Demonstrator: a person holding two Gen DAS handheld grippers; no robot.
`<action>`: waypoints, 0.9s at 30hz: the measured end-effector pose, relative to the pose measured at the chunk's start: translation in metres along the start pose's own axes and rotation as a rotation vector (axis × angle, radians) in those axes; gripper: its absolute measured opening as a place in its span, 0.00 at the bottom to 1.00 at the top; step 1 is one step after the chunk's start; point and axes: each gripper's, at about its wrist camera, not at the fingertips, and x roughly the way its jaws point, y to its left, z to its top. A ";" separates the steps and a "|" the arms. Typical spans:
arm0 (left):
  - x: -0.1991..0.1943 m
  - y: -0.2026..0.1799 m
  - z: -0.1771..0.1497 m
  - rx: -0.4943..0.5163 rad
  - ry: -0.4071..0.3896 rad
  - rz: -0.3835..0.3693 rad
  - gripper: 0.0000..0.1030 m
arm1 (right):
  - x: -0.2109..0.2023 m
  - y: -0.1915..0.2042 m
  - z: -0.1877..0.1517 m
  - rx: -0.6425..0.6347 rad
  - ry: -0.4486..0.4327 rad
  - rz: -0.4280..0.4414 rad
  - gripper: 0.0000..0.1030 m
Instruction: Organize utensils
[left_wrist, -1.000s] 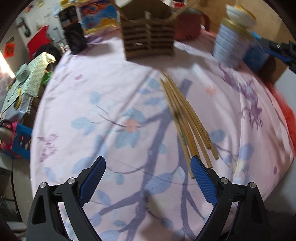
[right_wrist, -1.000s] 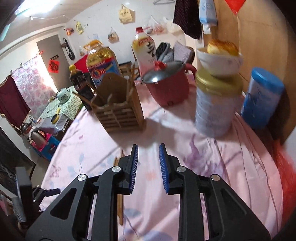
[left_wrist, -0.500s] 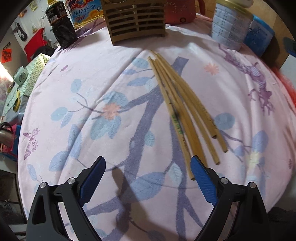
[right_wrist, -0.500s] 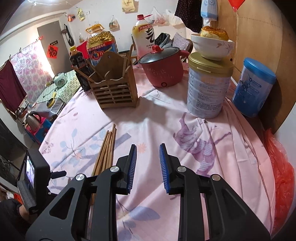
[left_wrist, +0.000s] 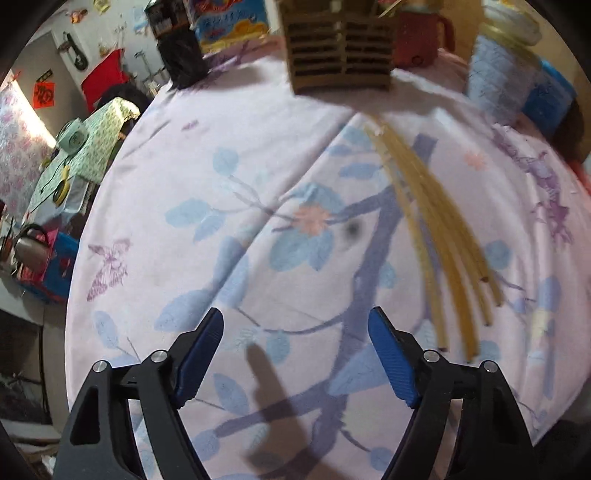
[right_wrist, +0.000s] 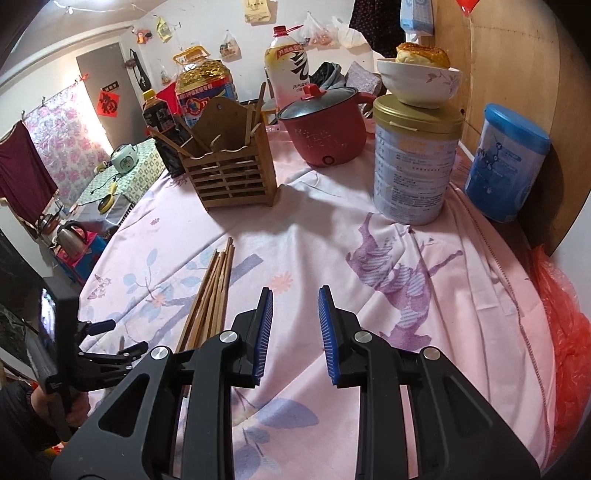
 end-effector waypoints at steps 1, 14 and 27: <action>-0.003 -0.003 -0.001 0.002 -0.005 -0.020 0.77 | 0.001 0.001 0.000 0.000 0.003 0.004 0.27; 0.015 -0.045 -0.007 0.049 -0.028 -0.063 0.41 | -0.005 -0.003 -0.001 -0.032 -0.001 -0.020 0.27; 0.017 -0.017 0.002 -0.056 -0.010 -0.063 0.12 | 0.007 0.017 -0.011 -0.062 0.043 0.061 0.27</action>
